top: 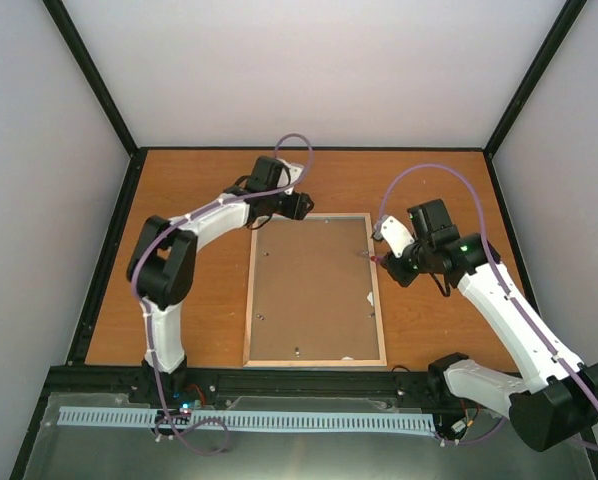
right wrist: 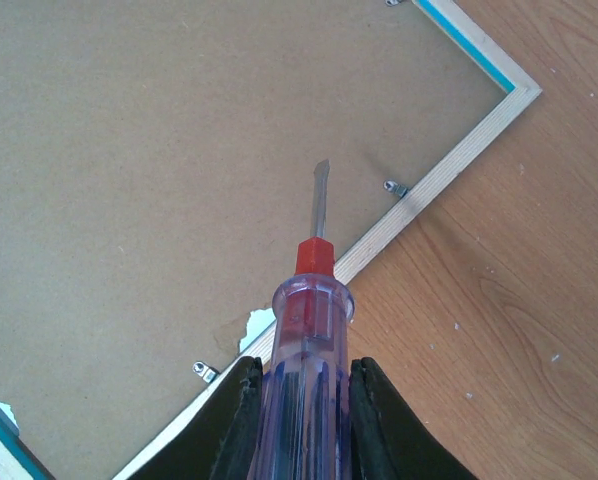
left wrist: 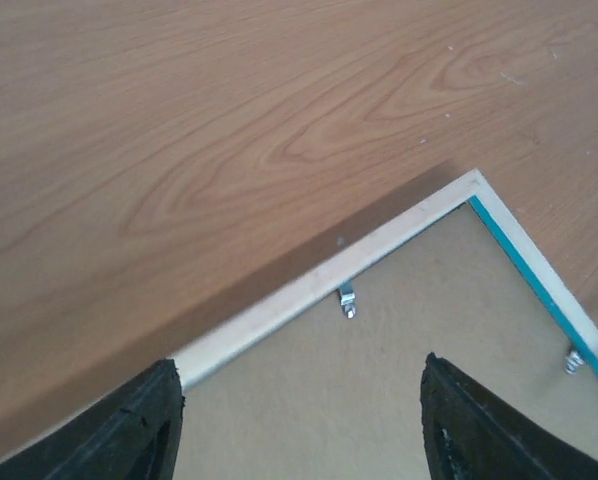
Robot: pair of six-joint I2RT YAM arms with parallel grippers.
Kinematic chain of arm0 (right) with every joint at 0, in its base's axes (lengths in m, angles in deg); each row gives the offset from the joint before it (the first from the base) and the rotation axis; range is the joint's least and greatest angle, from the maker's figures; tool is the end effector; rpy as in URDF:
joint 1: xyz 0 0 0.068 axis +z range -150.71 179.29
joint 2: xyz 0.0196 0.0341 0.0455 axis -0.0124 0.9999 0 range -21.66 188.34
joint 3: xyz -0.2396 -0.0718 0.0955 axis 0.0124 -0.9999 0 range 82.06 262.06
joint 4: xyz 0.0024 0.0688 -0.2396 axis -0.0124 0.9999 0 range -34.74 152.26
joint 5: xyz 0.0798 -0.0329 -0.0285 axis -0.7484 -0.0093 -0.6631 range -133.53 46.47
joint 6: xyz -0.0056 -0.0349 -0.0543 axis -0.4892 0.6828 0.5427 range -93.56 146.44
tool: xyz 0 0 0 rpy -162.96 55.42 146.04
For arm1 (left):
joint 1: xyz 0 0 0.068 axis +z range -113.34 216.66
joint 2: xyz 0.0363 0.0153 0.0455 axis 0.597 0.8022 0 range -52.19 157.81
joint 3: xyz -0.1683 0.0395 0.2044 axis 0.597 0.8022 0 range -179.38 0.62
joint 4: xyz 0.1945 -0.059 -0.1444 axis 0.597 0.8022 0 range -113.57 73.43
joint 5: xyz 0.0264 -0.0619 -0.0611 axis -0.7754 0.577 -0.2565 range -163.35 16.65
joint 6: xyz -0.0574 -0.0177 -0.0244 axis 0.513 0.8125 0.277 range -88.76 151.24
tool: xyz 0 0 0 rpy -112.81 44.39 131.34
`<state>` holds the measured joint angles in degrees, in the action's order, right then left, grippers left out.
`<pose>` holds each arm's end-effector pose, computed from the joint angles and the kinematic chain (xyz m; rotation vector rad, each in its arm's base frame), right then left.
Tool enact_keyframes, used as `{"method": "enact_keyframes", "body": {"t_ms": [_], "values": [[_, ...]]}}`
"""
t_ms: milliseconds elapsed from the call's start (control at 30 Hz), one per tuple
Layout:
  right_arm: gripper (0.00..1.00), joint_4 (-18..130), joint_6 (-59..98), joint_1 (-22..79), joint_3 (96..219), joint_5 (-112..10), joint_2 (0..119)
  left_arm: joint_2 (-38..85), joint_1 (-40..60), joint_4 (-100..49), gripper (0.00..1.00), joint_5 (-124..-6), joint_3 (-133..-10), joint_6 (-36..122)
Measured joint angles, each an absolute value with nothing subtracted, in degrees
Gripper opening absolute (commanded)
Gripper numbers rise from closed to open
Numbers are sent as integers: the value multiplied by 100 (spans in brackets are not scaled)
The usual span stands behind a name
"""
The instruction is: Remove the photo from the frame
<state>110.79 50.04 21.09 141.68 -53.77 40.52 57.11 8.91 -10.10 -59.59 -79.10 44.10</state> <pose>0.1816 0.0822 0.2869 -1.0541 2.3493 0.2190 0.3722 -0.2093 0.2113 0.4316 2.3423 -0.6275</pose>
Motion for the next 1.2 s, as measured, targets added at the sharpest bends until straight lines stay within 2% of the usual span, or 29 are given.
{"method": "enact_keyframes", "body": {"t_ms": [167, 367, 567, 733, 1200], "values": [[3, 11175, 5078, 2107, 14168, -5401, 4028, 6924, 891, -872, 57, -5565, -8990, 3162], [3, 11470, 5345, 2107, 14168, -5406, 4021, 7610, 889, -536, 54, -5382, -9333, 2146], [3, 11658, 5482, 2107, 14168, -5473, 3971, 7892, 889, -334, 46, -5345, -9752, 1569], [3, 11708, 5496, 2107, 14168, -5591, 3979, 8093, 878, -256, 52, -5443, -9938, 1324], [3, 11741, 5496, 2107, 14170, -5622, 4089, 8157, 808, 236, 30, -5935, -10268, 1055]]}}
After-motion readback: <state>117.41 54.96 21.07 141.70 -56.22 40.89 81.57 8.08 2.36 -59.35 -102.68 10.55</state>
